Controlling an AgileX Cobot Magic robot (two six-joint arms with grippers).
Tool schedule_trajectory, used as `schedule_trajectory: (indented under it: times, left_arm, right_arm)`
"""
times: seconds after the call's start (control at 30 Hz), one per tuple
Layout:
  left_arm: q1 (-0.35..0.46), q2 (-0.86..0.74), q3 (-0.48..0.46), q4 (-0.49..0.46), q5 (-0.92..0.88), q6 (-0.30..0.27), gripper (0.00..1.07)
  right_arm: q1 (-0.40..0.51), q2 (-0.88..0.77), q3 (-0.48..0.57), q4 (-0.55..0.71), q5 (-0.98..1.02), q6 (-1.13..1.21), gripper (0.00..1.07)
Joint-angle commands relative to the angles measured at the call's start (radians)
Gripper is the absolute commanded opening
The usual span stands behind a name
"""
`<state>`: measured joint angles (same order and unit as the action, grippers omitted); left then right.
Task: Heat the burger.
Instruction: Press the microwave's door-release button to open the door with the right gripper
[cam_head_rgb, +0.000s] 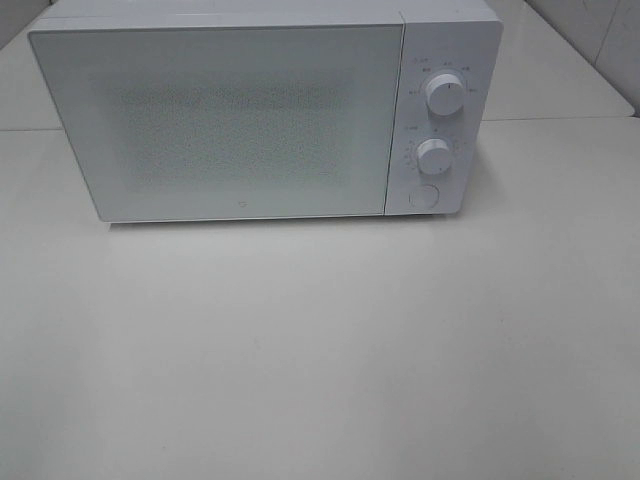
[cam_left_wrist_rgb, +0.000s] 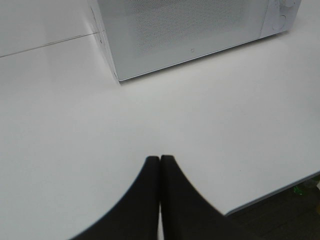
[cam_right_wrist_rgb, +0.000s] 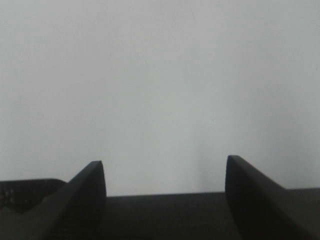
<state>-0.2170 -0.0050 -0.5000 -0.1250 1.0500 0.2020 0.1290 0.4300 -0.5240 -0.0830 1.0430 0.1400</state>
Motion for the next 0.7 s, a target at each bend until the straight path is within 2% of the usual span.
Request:
schedule_trajectory:
  times: [0.03,0.37,0.7]
  left_arm:
    - [0.002,-0.020,0.002,-0.003,-0.013,-0.008,0.00]
    - [0.002,-0.020,0.002,-0.003,-0.013,-0.008,0.00]
    - [0.002,-0.020,0.002,-0.003,-0.013,-0.010,0.00]
  right_arm:
    - [0.000,-0.154,0.019,-0.002,-0.037,-0.016,0.64]
    - [0.000,-0.444,0.019,-0.002,-0.037,-0.025,0.64]
    - [0.000,-0.456,0.019,-0.003,-0.038,-0.027,0.64]
